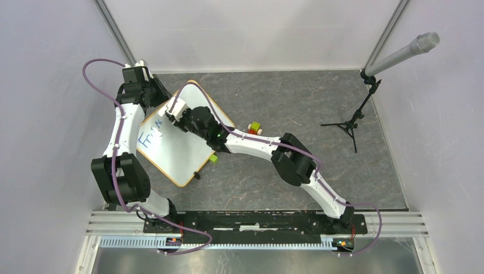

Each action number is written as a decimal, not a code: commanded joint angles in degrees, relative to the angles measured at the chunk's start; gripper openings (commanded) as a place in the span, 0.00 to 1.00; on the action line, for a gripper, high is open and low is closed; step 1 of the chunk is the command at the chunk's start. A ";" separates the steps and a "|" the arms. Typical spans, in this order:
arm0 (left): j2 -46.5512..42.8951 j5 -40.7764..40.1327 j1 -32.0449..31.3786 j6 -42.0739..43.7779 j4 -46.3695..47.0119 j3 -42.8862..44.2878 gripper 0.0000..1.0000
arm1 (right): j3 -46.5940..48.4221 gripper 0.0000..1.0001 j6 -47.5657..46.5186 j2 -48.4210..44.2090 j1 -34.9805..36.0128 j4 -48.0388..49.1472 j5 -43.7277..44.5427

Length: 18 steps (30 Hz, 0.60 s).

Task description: Erase the whiteboard

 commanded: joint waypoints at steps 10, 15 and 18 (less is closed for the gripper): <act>-6.68 -2.70 -0.82 2.20 -4.51 1.27 0.68 | 2.53 0.45 7.70 0.38 2.00 3.29 -10.74; -12.24 -6.34 -0.86 0.47 -7.35 2.16 0.84 | 0.61 0.51 8.01 -2.31 1.95 2.08 -12.75; -15.68 -8.61 -0.86 -1.54 -10.22 0.69 0.85 | -5.93 0.64 8.39 -7.63 0.70 2.79 -10.61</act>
